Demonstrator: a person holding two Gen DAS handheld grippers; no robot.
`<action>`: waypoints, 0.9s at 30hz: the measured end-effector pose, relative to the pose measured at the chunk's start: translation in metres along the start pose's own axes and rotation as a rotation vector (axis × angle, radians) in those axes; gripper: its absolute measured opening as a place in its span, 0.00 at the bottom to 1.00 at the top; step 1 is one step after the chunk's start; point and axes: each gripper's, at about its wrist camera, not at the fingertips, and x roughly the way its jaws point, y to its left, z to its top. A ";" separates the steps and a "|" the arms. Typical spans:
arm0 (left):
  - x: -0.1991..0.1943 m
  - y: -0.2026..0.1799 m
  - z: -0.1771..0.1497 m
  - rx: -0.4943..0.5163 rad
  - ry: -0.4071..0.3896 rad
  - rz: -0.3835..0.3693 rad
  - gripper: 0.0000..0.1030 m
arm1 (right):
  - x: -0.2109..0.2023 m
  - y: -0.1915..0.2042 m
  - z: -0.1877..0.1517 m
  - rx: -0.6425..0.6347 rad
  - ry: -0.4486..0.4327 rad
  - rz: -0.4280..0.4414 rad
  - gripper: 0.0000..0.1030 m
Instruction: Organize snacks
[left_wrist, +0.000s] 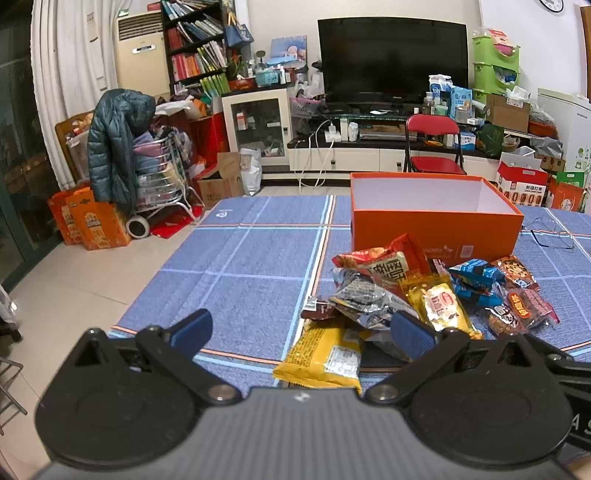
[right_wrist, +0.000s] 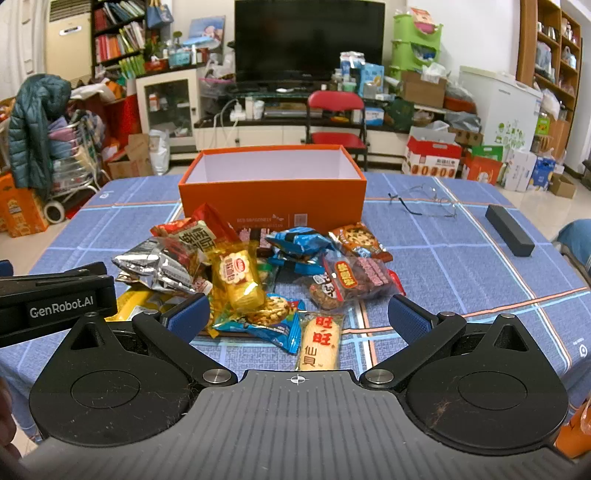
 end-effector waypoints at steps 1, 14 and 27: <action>0.000 0.000 0.000 0.002 -0.001 0.001 0.99 | 0.000 0.000 -0.001 0.000 0.000 0.000 0.93; 0.001 0.000 -0.001 -0.006 0.007 -0.003 0.99 | 0.001 0.000 -0.001 0.001 0.001 0.001 0.93; 0.000 -0.001 -0.001 -0.007 0.009 -0.005 0.99 | 0.002 0.001 -0.002 0.003 0.005 0.003 0.93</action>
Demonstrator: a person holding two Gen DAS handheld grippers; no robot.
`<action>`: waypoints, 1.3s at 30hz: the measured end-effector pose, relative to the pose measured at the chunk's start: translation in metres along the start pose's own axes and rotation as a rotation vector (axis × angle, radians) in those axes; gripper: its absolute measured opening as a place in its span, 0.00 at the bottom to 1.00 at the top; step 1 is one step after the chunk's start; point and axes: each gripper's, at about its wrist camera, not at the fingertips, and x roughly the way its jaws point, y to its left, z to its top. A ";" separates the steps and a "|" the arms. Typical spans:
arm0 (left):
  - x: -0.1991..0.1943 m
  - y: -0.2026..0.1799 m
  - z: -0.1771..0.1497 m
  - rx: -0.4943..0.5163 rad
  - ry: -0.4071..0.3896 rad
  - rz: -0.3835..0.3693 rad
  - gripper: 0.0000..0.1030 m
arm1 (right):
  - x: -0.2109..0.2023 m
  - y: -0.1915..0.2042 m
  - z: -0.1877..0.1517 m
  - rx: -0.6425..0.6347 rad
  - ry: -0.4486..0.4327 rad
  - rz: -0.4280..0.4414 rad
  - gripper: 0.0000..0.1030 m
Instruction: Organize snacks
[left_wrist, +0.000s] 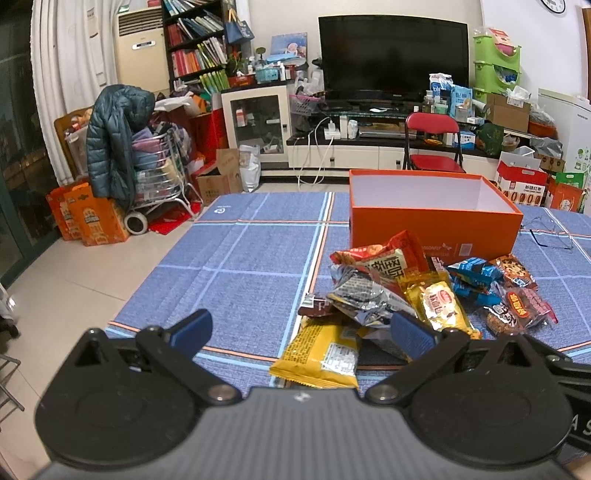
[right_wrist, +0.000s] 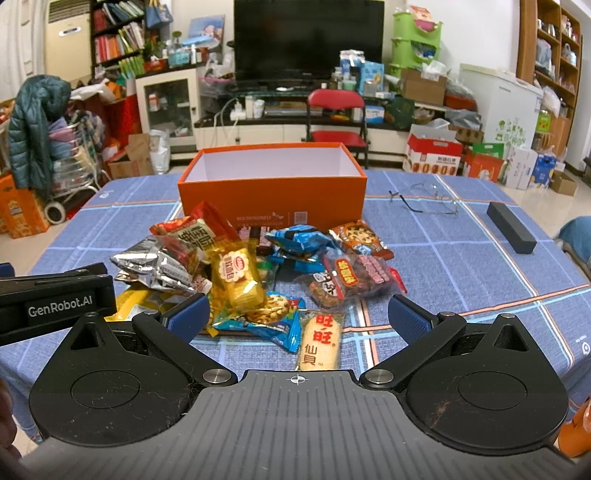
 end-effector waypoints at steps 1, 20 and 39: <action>0.000 0.000 0.000 0.001 0.000 0.000 0.99 | 0.000 0.000 0.000 -0.001 0.000 -0.001 0.93; 0.014 0.025 0.005 -0.035 -0.042 -0.120 0.99 | -0.003 -0.029 -0.025 -0.034 -0.083 -0.002 0.93; 0.084 0.015 0.012 -0.109 0.006 -0.252 0.99 | 0.039 -0.036 -0.065 -0.036 -0.186 0.030 0.87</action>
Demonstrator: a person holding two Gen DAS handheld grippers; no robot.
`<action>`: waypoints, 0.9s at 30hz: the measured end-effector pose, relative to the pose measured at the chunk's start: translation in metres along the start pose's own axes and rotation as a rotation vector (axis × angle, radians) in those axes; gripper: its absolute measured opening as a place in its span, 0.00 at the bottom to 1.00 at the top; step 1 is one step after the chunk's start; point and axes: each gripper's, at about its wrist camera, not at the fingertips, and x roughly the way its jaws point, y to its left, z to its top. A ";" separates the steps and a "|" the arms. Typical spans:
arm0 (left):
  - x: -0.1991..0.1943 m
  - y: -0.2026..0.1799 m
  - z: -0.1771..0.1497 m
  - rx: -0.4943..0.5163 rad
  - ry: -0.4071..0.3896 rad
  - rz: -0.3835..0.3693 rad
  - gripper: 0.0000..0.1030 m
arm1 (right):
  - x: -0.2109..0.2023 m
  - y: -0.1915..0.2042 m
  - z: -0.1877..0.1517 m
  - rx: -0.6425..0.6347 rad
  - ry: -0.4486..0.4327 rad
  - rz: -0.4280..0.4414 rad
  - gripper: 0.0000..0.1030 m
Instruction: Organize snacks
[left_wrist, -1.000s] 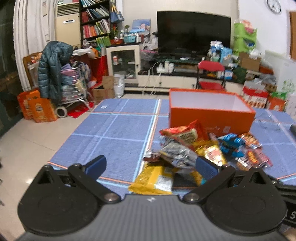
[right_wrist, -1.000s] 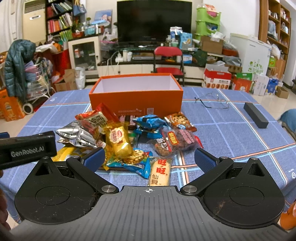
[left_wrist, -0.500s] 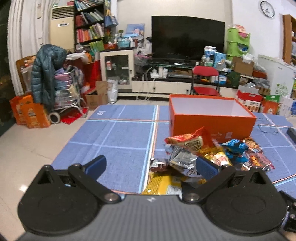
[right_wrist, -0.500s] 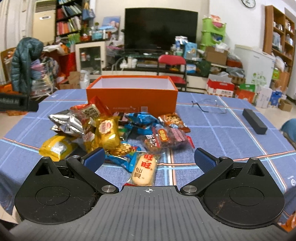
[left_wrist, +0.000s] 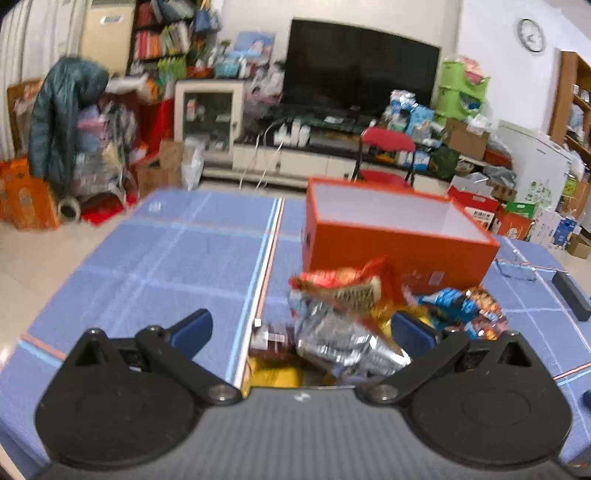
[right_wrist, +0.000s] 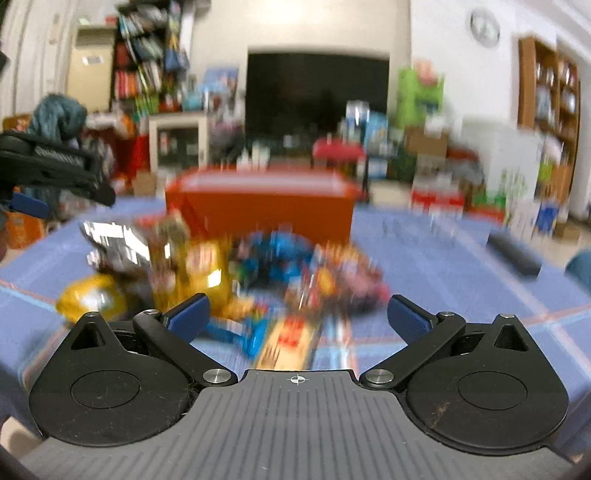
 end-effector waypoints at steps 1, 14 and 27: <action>0.005 0.001 -0.002 -0.009 0.023 -0.013 0.99 | 0.009 0.000 -0.002 0.012 0.032 0.010 0.82; 0.018 -0.014 -0.004 0.081 0.014 0.004 0.99 | 0.076 0.008 -0.021 0.116 0.186 -0.027 0.50; 0.027 -0.033 -0.004 0.164 -0.008 -0.046 0.89 | 0.082 0.017 -0.026 0.095 0.202 -0.041 0.53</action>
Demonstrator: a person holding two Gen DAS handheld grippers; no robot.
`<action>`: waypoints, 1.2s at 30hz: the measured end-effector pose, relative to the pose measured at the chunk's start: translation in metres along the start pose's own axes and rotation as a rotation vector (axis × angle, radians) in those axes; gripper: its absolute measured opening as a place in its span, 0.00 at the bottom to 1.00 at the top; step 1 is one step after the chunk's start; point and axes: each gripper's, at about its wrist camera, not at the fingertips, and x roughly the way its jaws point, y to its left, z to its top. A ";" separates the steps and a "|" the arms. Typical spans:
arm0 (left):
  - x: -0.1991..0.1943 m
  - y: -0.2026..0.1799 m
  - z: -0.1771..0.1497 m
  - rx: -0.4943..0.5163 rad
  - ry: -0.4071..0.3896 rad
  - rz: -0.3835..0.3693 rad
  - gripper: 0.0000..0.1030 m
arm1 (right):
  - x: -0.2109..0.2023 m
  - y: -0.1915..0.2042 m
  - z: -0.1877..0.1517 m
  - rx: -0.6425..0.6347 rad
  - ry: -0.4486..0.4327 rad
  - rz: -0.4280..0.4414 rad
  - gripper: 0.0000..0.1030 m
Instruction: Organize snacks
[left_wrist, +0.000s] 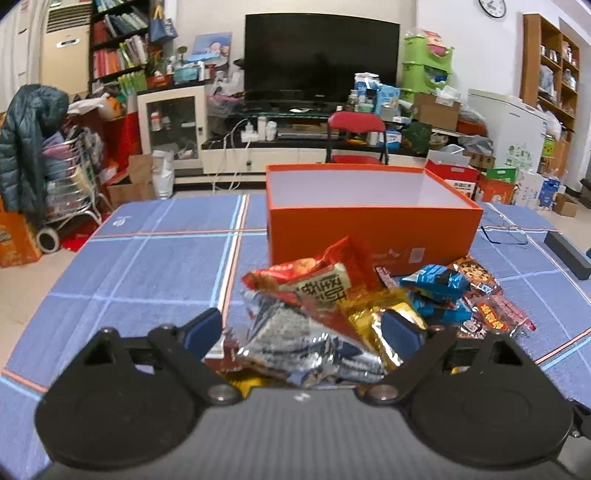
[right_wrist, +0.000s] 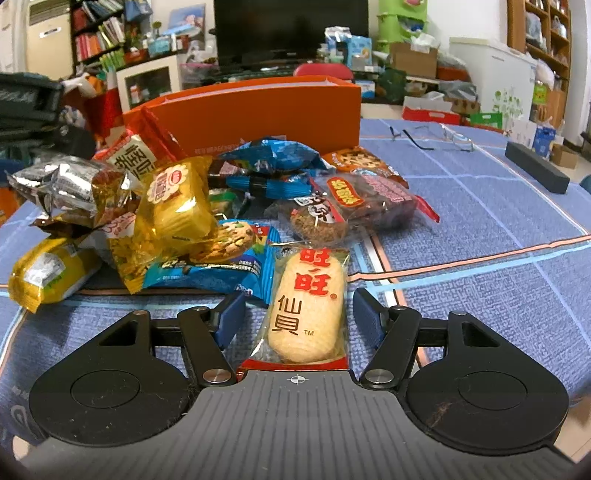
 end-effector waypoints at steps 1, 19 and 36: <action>0.003 -0.001 0.001 0.002 0.003 -0.002 0.89 | 0.000 0.000 0.000 -0.002 0.001 0.000 0.54; 0.037 -0.016 -0.007 0.031 0.070 0.050 0.81 | 0.002 -0.004 0.002 -0.020 -0.010 0.024 0.41; 0.028 0.001 -0.007 -0.042 0.105 -0.025 0.69 | 0.001 -0.008 0.004 -0.018 0.009 0.060 0.20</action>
